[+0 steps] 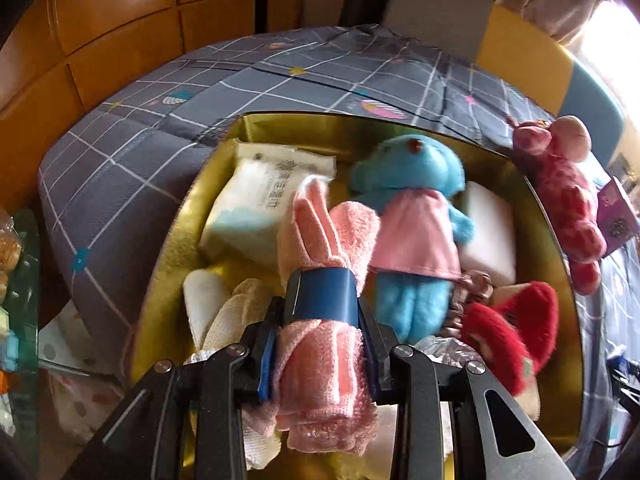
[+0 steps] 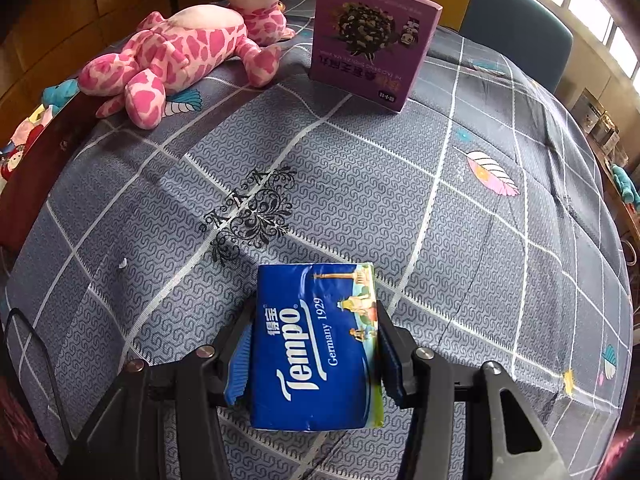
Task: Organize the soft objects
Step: 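Lower the towel roll into the gold tray and open the left tool, then carry the tissue pack into the gold tray and open the right tool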
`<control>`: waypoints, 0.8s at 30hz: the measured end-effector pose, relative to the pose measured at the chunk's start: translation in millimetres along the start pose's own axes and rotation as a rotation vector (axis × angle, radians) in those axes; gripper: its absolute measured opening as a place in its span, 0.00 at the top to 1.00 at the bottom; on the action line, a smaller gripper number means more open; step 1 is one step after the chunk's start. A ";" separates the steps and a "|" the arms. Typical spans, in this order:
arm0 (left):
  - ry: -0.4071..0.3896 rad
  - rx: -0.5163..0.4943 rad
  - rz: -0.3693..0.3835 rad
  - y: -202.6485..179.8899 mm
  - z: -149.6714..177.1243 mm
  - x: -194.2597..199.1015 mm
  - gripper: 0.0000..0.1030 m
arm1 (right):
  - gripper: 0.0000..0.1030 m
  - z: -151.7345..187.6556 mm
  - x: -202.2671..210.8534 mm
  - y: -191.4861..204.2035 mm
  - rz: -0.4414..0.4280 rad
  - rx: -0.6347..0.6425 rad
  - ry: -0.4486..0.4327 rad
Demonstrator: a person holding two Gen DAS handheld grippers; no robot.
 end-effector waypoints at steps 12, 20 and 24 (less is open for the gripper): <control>-0.103 0.003 0.043 5.4 7.2 39.5 0.38 | 0.49 -0.1 0.0 0.0 0.005 0.007 0.002; -0.172 -0.031 0.018 0.2 14.0 68.0 0.33 | 0.49 -0.2 0.3 2.1 0.024 0.005 0.006; -0.214 -0.037 0.028 -1.0 16.1 83.0 0.28 | 0.49 -3.3 -0.3 2.8 0.040 -0.033 0.018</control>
Point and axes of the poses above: each gripper's, at about its wrist camera, not at the fingertips, and x roughly against the way its jaws point, y to its left, z to its underside, the point moved 3 cm from there along -x, roughly the way its jaws point, and after that the axes turned 11 degrees about -z, right-handed, at the moved point
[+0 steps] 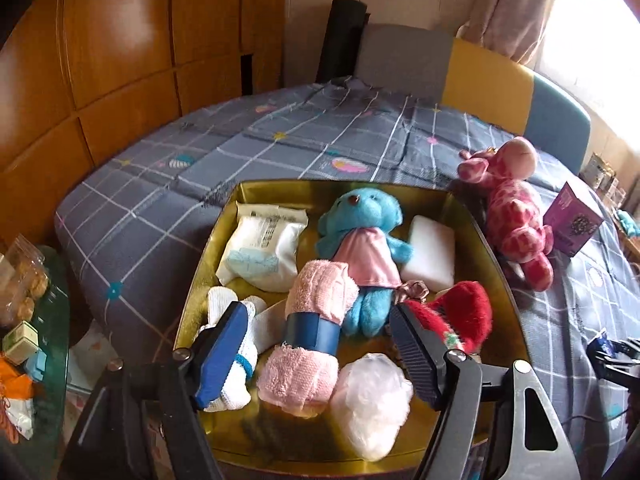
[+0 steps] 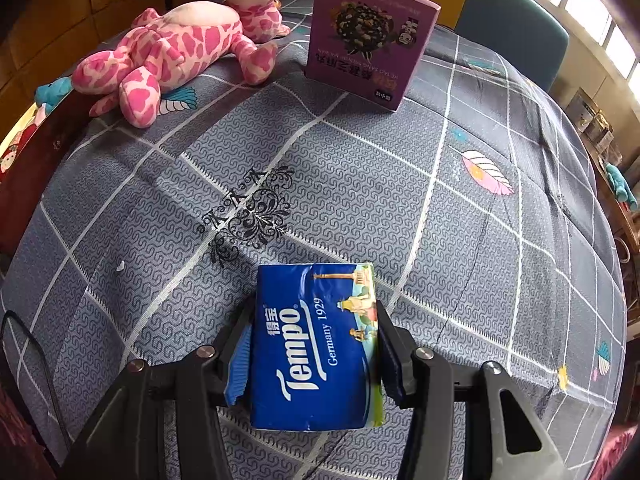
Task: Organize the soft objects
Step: 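Carry the tissue pack into the gold tray and open the right tool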
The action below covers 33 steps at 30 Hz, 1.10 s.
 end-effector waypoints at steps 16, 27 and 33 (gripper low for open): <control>-0.033 -0.002 0.015 6.9 6.3 22.1 0.16 | 0.49 -19.5 25.0 27.4 0.160 -0.084 -0.072; -0.042 0.025 0.001 18.0 4.3 22.8 0.12 | 0.49 -56.3 49.9 128.1 -0.025 0.039 -0.196; -0.048 0.032 -0.017 21.9 3.1 23.2 0.07 | 0.49 -68.2 47.4 197.7 -0.191 0.098 -0.210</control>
Point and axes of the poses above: each gripper's, at about its wrist camera, not at the fingertips, and x roughly against the way its jaws point, y to its left, z to its underside, the point moved 3 cm from there along -x, roughly the way its jaws point, and after that the axes turned 11 degrees about -z, right-handed, at the moved point
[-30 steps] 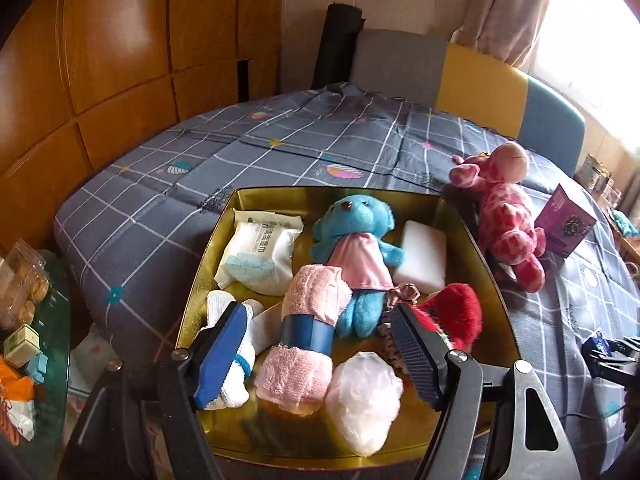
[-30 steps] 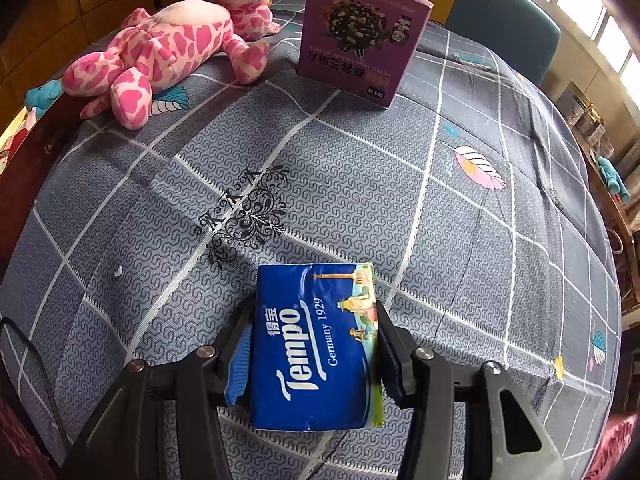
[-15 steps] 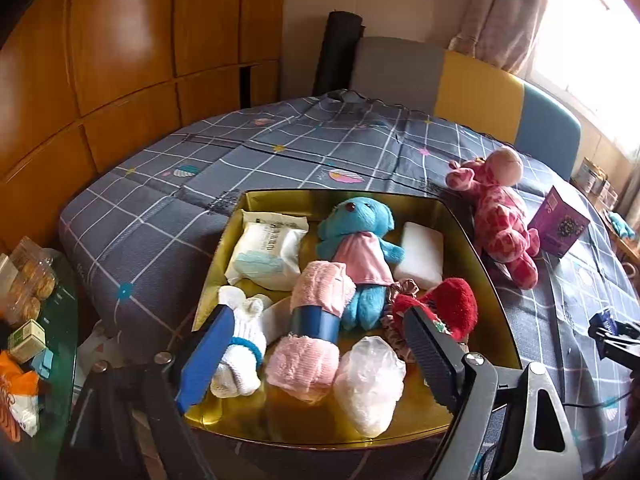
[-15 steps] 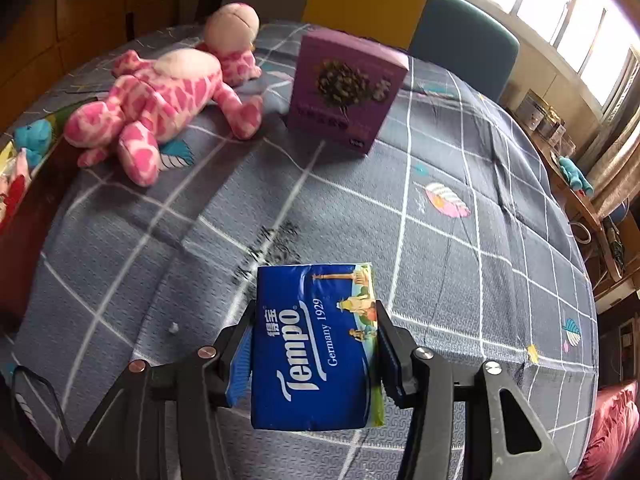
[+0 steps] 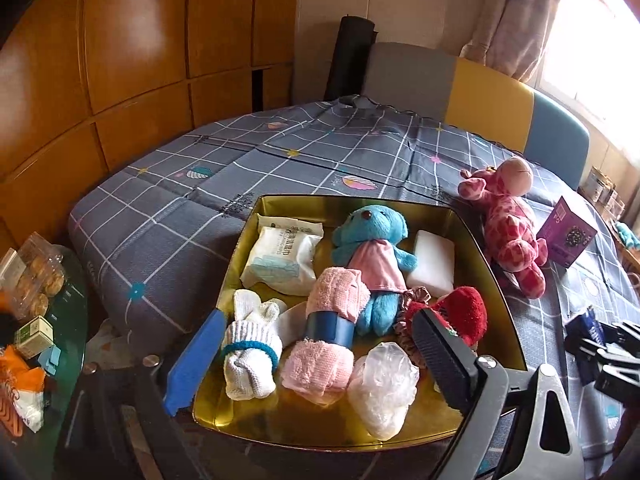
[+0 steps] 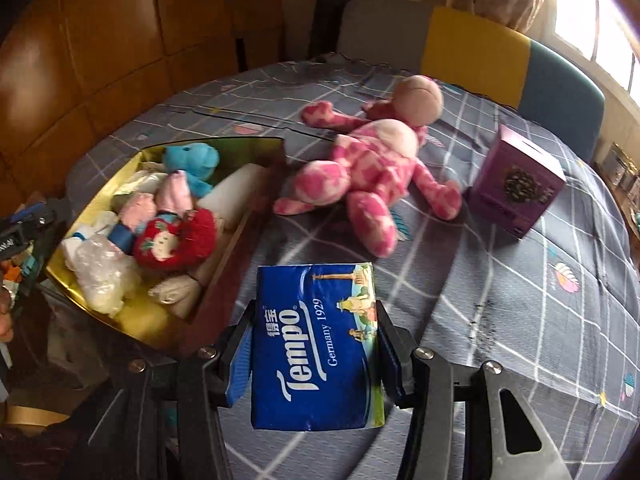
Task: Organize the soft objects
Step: 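Carry the tissue pack into the gold tray and open the right tool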
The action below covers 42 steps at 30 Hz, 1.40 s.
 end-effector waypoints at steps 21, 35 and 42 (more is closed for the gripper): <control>-0.006 0.048 -0.044 25.2 -2.4 -2.6 0.04 | 0.49 -28.5 -72.2 121.5 -0.106 0.070 -0.006; 0.017 0.066 -0.049 30.6 1.7 -12.7 0.03 | 0.34 -18.3 -99.0 119.0 -0.132 0.004 0.007; 0.021 0.067 -0.048 30.2 3.4 -15.1 0.03 | 0.34 -21.0 -64.6 106.1 -0.132 -0.082 -0.116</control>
Point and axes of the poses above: each gripper's, at about its wrist camera, not at the fingertips, and x roughly against the way its jaws point, y to its left, z to its underside, the point moved 3 cm from there along -x, roughly the way its jaws point, and after that the axes turned 11 degrees about -z, right-handed, at the moved point
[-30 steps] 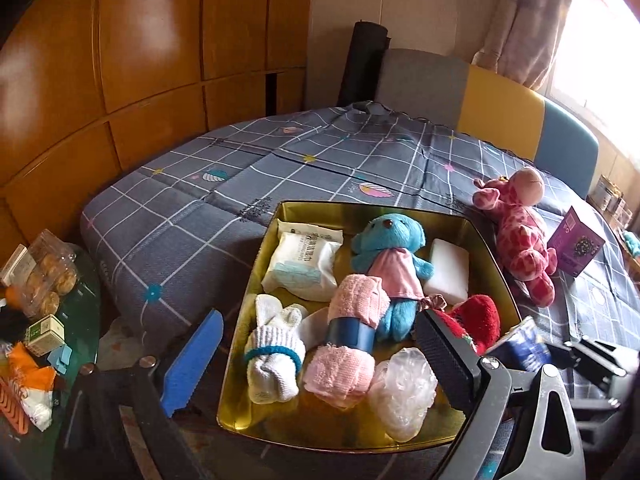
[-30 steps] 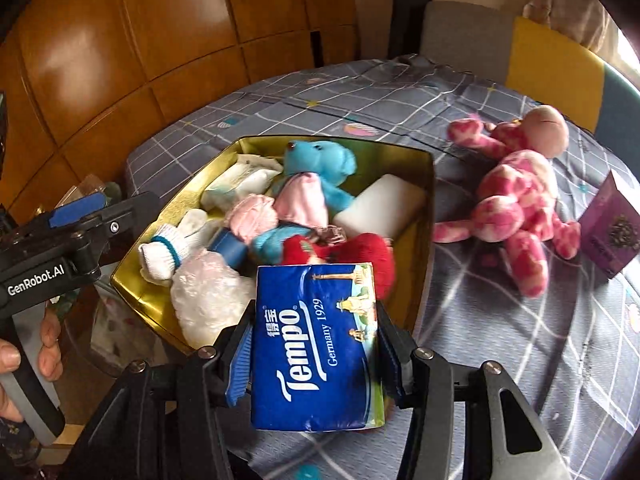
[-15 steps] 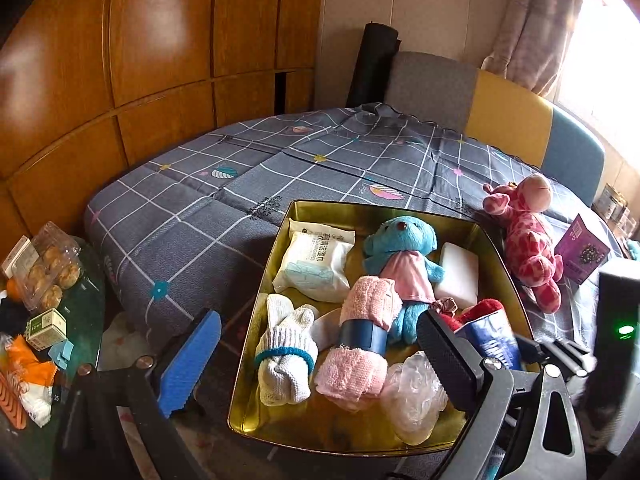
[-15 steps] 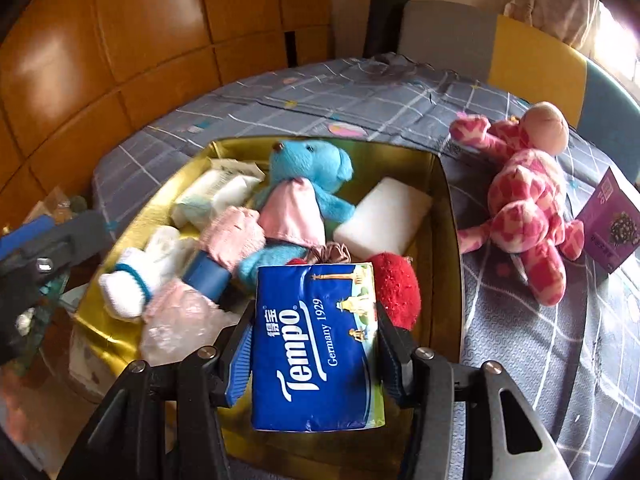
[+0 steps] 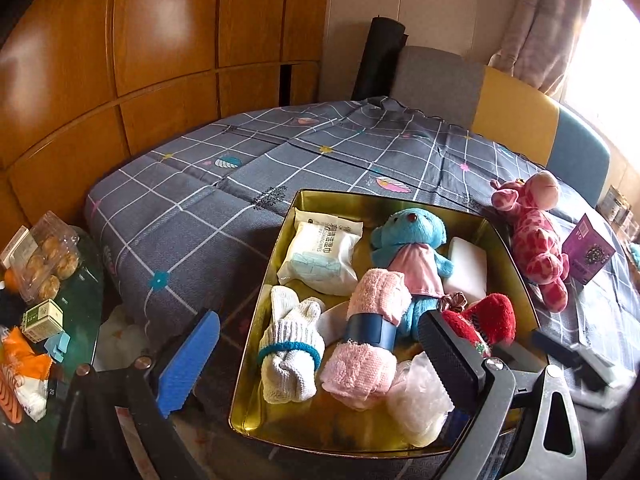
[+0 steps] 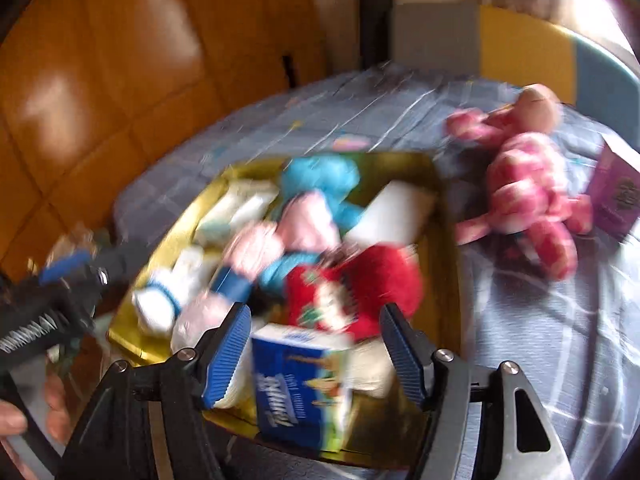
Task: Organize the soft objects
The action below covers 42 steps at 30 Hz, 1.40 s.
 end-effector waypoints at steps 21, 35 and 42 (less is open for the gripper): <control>-0.050 -0.039 0.033 -22.3 6.3 34.3 0.00 | 0.34 10.8 34.0 -22.5 0.248 -0.034 -0.081; -0.075 -0.048 -0.001 -30.5 11.1 42.8 0.00 | 0.34 21.0 49.0 -31.1 0.301 -0.085 -0.113; -0.061 -0.046 -0.015 -30.1 13.9 38.6 0.00 | 0.34 21.0 50.6 -31.6 0.303 -0.080 -0.121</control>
Point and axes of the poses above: each gripper's, at about its wrist camera, not at the fingertips, and x roughly against the way its jaws point, y to its left, z to its underside, the point moved 3 cm from there along -x, roughly the way its jaws point, and after that the axes turned 11 degrees about -z, right-handed, at the moved point
